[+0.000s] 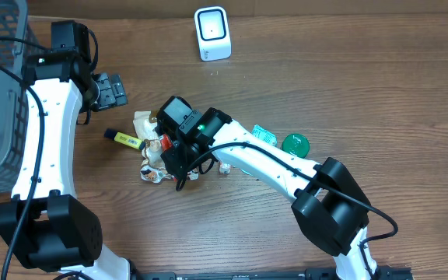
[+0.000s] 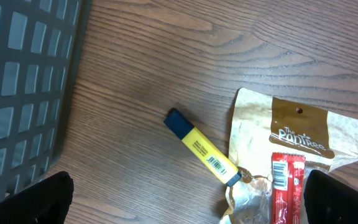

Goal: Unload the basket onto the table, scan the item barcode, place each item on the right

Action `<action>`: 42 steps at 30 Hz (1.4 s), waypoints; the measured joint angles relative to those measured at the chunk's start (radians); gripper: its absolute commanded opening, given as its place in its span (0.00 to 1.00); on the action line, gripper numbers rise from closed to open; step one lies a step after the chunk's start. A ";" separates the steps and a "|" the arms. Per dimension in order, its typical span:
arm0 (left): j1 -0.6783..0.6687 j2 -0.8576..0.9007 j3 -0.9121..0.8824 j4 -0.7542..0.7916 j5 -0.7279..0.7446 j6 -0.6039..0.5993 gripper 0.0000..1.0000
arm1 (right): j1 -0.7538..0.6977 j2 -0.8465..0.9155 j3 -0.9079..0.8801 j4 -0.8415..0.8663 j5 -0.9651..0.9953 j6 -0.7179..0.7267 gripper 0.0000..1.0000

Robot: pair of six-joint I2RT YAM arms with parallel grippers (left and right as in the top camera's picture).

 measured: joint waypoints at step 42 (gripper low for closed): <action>0.000 0.000 0.000 0.000 0.000 0.000 1.00 | 0.000 0.000 -0.137 0.210 0.019 0.085 0.70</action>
